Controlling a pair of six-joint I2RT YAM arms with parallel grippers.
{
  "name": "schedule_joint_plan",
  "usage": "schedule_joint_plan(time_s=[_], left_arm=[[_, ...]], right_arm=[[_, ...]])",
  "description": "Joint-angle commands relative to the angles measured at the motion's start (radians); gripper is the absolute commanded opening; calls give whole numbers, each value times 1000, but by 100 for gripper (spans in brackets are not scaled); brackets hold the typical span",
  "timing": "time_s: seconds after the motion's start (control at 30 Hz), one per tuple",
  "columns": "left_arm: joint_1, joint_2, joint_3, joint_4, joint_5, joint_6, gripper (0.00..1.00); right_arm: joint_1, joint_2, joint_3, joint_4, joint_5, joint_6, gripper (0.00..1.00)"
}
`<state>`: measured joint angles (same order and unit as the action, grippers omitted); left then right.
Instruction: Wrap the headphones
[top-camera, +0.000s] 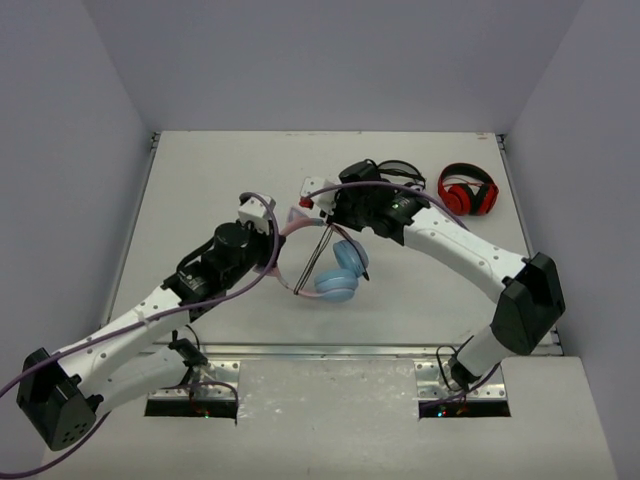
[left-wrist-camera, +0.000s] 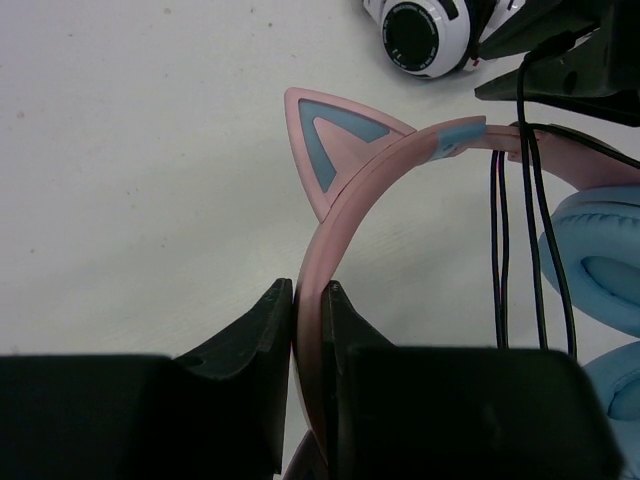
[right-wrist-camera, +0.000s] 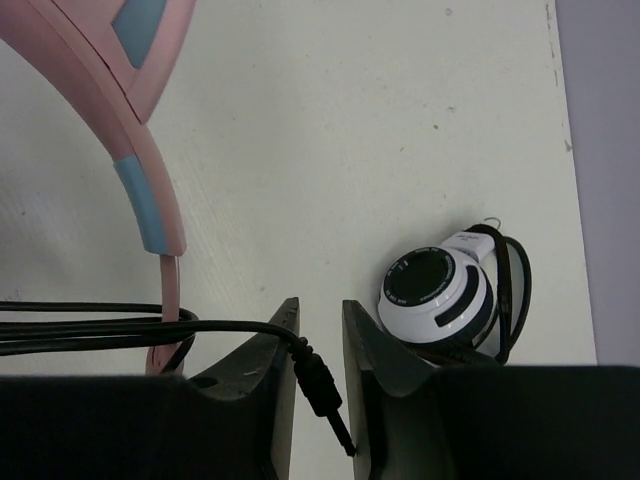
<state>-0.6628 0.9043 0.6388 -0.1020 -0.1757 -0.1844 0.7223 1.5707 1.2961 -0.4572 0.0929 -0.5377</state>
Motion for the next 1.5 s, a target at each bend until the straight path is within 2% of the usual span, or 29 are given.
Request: schedule_joint_plan(time_s=[0.0, 0.17, 0.33, 0.4, 0.43, 0.67, 0.7, 0.83, 0.87, 0.93, 1.0, 1.07, 1.1, 1.17, 1.23, 1.3, 1.37, 1.47], left_arm=[[-11, -33, 68, -7, 30, -7, 1], [-9, -27, 116, 5, 74, 31, 0], [-1, 31, 188, 38, 117, 89, 0], [14, 53, 217, 41, 157, 109, 0], [17, 74, 251, 35, 171, 115, 0], [58, 140, 343, 22, 298, 135, 0], [69, 153, 349, 15, 314, 137, 0], [124, 197, 390, -19, 372, 163, 0], [144, 209, 401, -25, 404, 168, 0], [212, 234, 423, -34, 510, 178, 1], [268, 240, 415, -21, 591, 232, 2], [317, 261, 415, -16, 658, 255, 2], [337, 275, 418, -15, 691, 279, 2], [373, 332, 423, -1, 745, 289, 1], [413, 375, 435, 27, 852, 289, 1], [419, 418, 441, 42, 901, 312, 1], [419, 442, 447, 54, 932, 321, 0], [417, 493, 492, 61, 950, 345, 1]], right_arm=[[-53, -6, -15, 83, -10, 27, 25], [-105, -9, 2, 40, -88, 70, 33], [-193, 0, 48, -52, -309, 177, 42], [-222, 12, 60, -73, -337, 218, 44], [-245, 14, 60, -78, -360, 232, 51], [-353, 14, 29, -52, -418, 353, 56], [-368, 12, 29, -48, -409, 375, 74], [-432, 28, 61, -64, -397, 452, 85], [-455, 38, 80, -80, -368, 522, 88], [-553, 100, 167, -165, -354, 687, 88], [-639, 127, 213, -241, -354, 760, 87], [-670, 89, 200, -252, -325, 806, 88], [-672, 68, 197, -250, -312, 814, 96], [-672, 25, 184, -244, -305, 821, 99], [-672, -44, 160, -221, -330, 847, 99], [-672, -122, 96, -174, -445, 887, 99], [-655, -167, 48, -106, -508, 921, 99], [-614, -248, -23, -80, -516, 941, 99]])
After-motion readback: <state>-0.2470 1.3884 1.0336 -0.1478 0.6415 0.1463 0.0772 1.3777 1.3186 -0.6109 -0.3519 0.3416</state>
